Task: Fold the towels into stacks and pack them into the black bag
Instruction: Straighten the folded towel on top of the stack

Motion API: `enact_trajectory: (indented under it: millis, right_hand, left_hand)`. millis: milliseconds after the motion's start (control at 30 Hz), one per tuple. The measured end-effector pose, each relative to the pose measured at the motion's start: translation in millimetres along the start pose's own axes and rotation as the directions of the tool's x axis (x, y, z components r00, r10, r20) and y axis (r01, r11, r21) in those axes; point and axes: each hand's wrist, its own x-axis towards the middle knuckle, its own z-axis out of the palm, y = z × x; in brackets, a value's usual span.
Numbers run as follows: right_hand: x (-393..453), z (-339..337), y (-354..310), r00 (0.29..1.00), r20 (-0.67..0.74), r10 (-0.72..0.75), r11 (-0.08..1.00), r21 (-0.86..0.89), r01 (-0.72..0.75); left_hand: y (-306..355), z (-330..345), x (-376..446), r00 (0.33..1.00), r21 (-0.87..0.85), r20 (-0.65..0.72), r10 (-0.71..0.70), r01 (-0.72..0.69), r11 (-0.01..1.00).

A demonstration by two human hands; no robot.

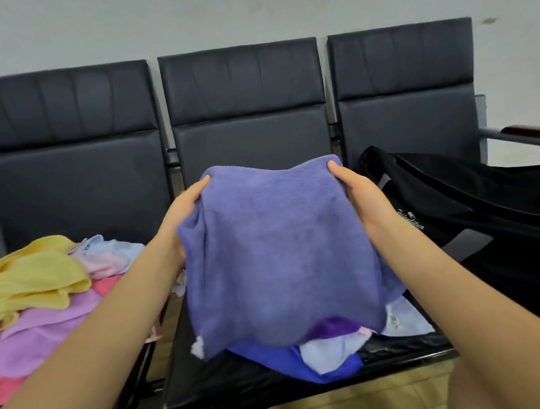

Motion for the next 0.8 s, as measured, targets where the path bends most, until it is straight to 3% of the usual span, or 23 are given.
enact_trajectory:
  millis: [133,200,233,267,333,400,433,500,700,800]
  right_hand:
    - [8.5,-12.6,14.0,0.995,-0.079,0.056,0.995,-0.082,-0.063]
    - [18.3,-23.2,31.1,0.994,-0.11,-0.005,0.985,-0.169,-0.014]
    - [24.7,-29.4,41.4,0.991,-0.122,-0.051,0.966,-0.257,0.018]
    - [31.2,-36.4,52.6,0.987,-0.128,-0.093,0.92,-0.391,0.036]
    - [44.2,-53.0,74.7,0.982,-0.09,-0.164,0.703,-0.709,0.053]
    - [57.4,-66.9,91.6,0.985,-0.031,-0.169,0.469,-0.881,0.053]
    - [62.3,-72.6,97.4,0.987,-0.036,-0.158,0.419,-0.908,0.034]
    - [72.9,-80.9,105.0,0.982,-0.076,-0.172,0.409,-0.912,0.001]
    - [102.4,-92.8,120.3,0.942,-0.205,-0.266,0.561,-0.827,-0.022]
    - [114.0,-101.0,129.5,0.936,-0.233,-0.266,0.515,-0.855,-0.067]
  left_hand:
    - [-19.9,-6.2,6.6,1.0,0.163,0.015,-0.016,0.014,0.986]
    - [-45.9,-18.8,16.7,0.999,0.43,0.038,0.004,-0.02,0.903]
    - [-57.8,-27.5,23.8,0.998,0.584,0.056,0.02,-0.049,0.81]
    - [-69.0,-35.7,30.9,0.997,0.715,0.07,0.035,-0.074,0.696]
    - [-86.4,-48.4,44.9,0.995,0.864,0.085,0.047,-0.097,0.493]
    - [-98.4,-53.8,58.1,0.994,0.913,0.104,0.035,-0.109,0.392]
    - [-102.9,-55.2,64.7,0.992,0.926,0.121,0.029,-0.124,0.356]
    - [-111.3,-56.5,79.2,0.987,0.938,0.154,0.04,-0.159,0.309]
    - [-128.1,-50.4,115.0,0.979,0.951,0.094,0.178,-0.141,0.274]
    - [-138.9,-50.5,125.9,0.983,0.946,0.009,0.181,-0.067,0.317]
